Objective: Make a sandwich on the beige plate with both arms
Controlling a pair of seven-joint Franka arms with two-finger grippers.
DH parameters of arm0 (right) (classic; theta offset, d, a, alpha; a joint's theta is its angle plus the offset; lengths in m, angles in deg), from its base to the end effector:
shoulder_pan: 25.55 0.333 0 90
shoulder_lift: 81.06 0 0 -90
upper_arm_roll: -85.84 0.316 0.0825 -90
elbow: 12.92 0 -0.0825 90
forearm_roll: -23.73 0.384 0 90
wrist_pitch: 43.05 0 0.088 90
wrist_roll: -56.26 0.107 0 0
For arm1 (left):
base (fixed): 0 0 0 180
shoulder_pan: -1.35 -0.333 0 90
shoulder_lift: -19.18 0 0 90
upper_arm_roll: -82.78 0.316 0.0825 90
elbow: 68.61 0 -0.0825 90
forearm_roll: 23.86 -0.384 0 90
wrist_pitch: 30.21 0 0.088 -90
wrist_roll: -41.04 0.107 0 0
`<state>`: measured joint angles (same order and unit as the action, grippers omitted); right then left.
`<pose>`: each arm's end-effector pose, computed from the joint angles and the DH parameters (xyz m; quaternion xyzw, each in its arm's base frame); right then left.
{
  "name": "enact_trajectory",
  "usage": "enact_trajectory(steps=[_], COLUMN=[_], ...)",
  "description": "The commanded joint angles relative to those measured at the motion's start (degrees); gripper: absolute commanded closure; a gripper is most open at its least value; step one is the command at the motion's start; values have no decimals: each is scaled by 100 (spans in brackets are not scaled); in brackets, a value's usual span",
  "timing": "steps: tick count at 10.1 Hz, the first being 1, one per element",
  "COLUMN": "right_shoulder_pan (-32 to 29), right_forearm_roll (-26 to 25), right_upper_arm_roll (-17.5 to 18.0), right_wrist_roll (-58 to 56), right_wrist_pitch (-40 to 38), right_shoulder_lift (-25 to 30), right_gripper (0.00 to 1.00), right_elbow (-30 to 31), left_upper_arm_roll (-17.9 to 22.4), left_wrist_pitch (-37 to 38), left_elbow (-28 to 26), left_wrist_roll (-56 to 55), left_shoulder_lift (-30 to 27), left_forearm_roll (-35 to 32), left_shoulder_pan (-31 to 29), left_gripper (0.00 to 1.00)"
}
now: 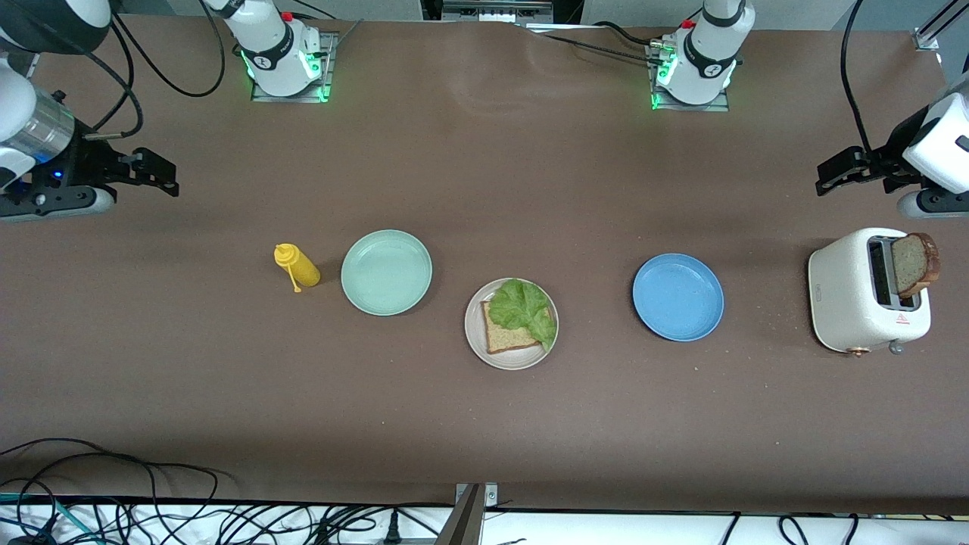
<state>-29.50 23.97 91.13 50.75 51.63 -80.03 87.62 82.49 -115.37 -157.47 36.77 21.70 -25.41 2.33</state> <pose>0.5477 0.0136 0.5543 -0.9973 -0.0594 0.0421 0.0028 0.5580 -0.0092 0.6024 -0.9981 -0.0265 0.0535 0.0160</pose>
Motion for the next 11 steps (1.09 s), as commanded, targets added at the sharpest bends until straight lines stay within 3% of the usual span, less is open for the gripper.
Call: enact_trajectory(steps=[1, 4, 7, 11], right_shoulder_pan=[-150, 95, 150, 140], right_forearm_roll=[-68, -471, -429, -235], right_upper_arm_roll=[131, 183, 140, 139], right_wrist_roll=[-116, -125, -222, -82], right_wrist_pitch=[-432, -485, -493, -818], right_shoulder_lift=[-216, -217, -715, -560], right_gripper=[0, 0, 0, 0], right_elbow=[-429, -509, -1262, -1317], left_upper_arm_roll=[11, 11, 11, 11], left_wrist_pitch=[139, 139, 139, 139], left_elbow=[185, 185, 185, 185], left_wrist_roll=[-21, -21, -21, -21], left_shoulder_lift=[64, 64, 64, 64], left_forearm_roll=[102, 102, 102, 102], left_shoulder_pan=[34, 34, 34, 34], left_gripper=[0, 0, 0, 0])
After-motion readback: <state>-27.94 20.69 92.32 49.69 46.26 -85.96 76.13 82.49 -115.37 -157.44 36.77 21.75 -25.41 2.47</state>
